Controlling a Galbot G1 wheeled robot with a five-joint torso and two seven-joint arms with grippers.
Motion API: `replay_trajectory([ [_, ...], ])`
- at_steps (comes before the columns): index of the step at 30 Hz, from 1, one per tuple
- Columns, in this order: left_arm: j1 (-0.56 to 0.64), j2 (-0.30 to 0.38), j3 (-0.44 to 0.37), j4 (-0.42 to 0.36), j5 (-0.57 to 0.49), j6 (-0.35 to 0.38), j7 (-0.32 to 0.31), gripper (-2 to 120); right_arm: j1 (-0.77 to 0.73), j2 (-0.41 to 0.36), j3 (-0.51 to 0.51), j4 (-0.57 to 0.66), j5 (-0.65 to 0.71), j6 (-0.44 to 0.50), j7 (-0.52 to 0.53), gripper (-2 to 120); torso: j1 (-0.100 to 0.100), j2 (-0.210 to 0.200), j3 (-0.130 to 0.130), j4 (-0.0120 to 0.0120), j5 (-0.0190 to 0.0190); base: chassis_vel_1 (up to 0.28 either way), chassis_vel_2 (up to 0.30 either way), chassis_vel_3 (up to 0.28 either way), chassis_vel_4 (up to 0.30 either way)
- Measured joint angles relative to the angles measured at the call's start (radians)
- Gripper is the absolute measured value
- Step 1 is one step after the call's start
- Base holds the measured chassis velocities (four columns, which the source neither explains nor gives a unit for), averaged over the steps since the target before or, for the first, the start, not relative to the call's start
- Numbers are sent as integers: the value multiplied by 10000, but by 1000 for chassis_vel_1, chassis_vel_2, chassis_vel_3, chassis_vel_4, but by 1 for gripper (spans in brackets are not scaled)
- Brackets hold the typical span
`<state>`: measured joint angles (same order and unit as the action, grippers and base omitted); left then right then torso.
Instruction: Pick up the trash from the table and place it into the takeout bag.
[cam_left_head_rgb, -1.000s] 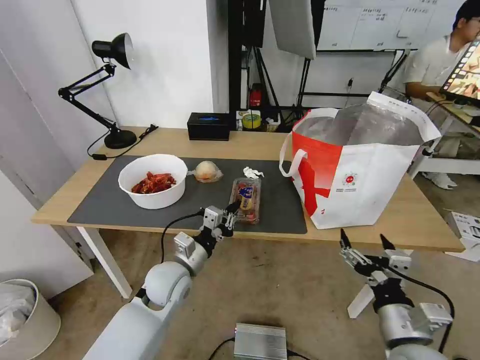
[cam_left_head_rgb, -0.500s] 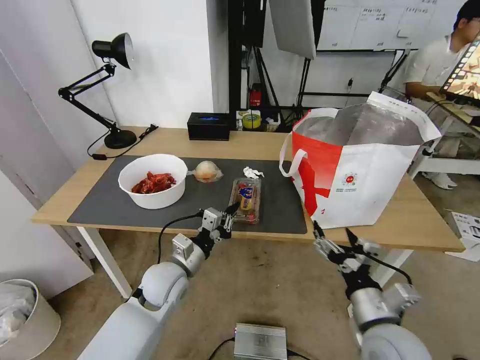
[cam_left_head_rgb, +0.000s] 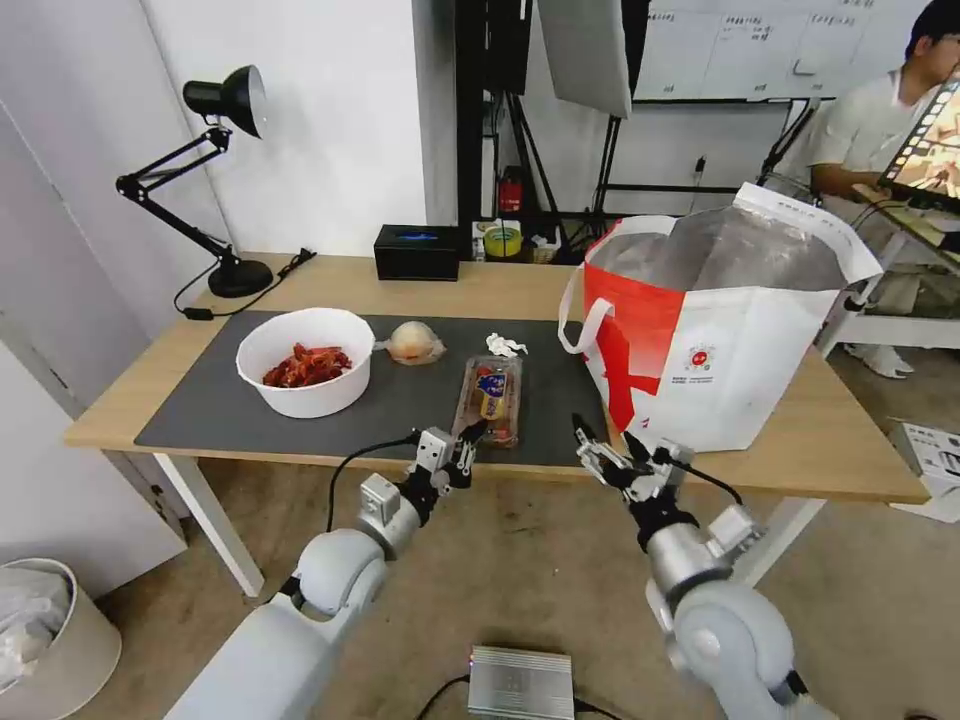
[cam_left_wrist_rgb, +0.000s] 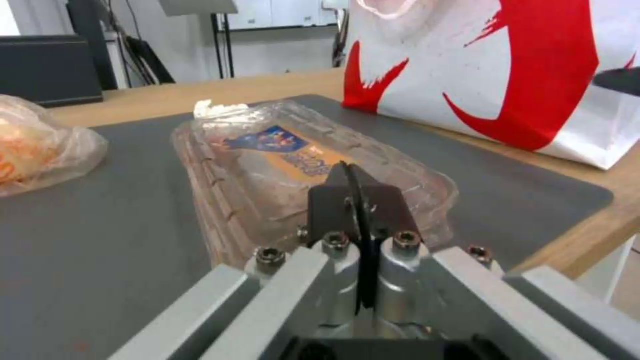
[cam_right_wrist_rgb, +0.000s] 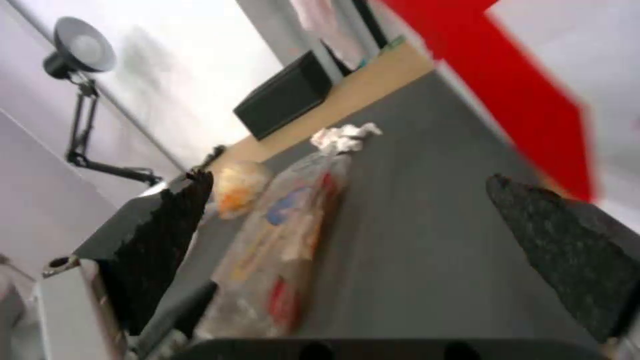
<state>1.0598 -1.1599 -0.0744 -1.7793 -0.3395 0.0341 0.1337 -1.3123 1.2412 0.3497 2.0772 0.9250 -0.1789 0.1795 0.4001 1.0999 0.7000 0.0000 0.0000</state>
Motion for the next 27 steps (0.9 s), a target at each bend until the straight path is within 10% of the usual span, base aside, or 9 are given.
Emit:
replay_trajectory([
  [27, -73, -212, -25, 213, 42, -26, -52, 0, 2948, 1252, -1488, -2766, 1206, -402, 665, 100, 0, 0, 1, 1, -1, 0, 0, 0, 0],
])
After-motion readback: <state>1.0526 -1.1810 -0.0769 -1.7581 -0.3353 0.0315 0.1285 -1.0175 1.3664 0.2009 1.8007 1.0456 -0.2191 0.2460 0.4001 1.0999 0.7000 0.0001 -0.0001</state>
